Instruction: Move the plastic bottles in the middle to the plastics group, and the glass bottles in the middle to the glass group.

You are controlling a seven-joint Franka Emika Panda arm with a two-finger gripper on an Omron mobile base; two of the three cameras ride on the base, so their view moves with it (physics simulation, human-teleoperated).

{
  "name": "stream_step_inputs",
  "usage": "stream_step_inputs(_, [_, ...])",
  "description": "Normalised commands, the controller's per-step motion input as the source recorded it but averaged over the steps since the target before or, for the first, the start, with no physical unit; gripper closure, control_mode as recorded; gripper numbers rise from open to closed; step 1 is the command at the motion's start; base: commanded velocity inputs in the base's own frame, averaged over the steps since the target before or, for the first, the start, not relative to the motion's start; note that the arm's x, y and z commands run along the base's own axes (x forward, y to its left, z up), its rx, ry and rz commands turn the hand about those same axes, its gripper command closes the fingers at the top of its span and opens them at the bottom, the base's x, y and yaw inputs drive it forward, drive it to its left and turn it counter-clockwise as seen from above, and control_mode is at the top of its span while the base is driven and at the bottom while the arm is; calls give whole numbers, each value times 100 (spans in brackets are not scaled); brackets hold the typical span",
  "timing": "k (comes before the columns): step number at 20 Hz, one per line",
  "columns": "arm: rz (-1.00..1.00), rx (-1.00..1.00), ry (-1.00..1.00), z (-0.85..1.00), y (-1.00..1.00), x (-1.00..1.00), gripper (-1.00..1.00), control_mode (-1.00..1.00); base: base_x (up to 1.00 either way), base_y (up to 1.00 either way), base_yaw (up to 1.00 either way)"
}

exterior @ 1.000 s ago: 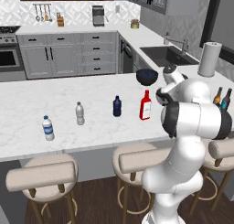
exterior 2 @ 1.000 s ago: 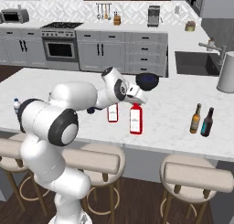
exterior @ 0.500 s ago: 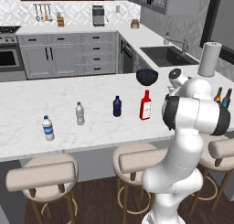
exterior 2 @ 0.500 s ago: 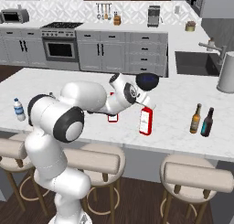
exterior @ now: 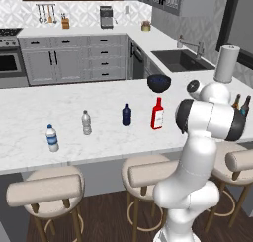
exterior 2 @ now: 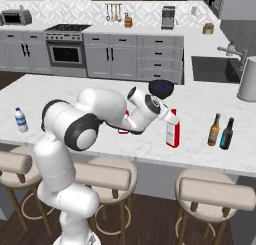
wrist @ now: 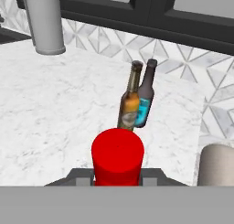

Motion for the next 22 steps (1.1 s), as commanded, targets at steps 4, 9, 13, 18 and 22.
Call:
stream_step_inputs(4, [-8, -10, -1, -18, -44, 1, 100, -100, 0, 0, 0])
stream_step_inputs(9, [-6, -11, -1, -10, -44, 7, 100, -100, 0, 0, 0])
stream_step_inputs(13, [-2, -7, 0, -4, -39, 19, 100, -100, 0, 0, 0])
stream_step_inputs(18, [0, -1, 0, -2, -33, 22, 100, -100, 0, 0, 0])
stream_step_inputs(22, [0, 0, 0, -6, -30, 19, 100, -100, 0, 0, 0])
